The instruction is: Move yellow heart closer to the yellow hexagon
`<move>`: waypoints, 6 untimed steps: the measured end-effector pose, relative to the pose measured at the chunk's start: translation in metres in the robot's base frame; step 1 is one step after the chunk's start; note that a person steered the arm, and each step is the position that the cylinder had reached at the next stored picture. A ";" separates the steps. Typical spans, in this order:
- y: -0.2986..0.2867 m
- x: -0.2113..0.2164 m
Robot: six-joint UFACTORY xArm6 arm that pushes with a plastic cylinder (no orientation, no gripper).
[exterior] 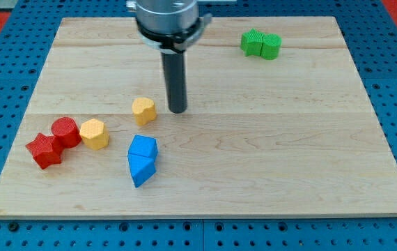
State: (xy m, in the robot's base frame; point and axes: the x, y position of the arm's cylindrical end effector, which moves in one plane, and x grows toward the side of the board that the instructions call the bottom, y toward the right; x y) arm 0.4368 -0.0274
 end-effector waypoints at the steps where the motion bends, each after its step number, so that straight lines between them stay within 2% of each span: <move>1: -0.013 -0.005; 2: -0.023 -0.011; 5: -0.072 0.027; 6: -0.069 0.022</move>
